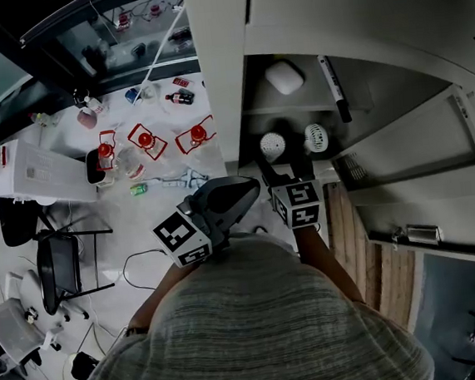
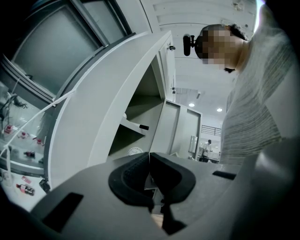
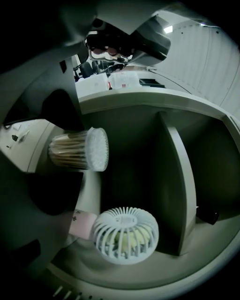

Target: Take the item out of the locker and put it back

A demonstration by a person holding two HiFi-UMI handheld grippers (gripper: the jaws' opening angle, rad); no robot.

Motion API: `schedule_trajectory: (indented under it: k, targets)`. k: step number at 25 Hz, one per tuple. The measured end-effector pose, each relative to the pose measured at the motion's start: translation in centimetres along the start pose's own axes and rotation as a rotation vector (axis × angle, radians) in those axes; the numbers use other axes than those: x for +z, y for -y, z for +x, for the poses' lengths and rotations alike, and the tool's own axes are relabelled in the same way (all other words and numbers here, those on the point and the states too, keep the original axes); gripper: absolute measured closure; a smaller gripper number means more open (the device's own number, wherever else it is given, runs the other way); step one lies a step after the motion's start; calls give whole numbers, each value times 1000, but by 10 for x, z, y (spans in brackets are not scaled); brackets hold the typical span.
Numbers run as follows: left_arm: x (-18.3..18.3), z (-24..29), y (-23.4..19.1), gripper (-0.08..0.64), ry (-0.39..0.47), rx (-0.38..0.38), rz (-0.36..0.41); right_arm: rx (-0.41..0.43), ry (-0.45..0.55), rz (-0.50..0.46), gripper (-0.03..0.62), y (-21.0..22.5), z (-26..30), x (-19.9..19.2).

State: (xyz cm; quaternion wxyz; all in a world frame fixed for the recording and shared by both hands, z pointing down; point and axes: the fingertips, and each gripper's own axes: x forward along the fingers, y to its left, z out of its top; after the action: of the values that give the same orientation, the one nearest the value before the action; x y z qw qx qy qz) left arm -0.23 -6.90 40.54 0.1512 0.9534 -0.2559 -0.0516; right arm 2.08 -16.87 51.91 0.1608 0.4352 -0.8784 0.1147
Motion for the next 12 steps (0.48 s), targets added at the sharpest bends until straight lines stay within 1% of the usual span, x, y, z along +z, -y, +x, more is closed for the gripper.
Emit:
schedule_trajectory:
  k: [6,12]
  targets:
    - [2,-2,-1,551,-3,0,11,-16,-66,-28,325,2,6,-14]
    - [3,-2,-1,551,-7,-10,17,-22,-59,-20,332,3,6,-13]
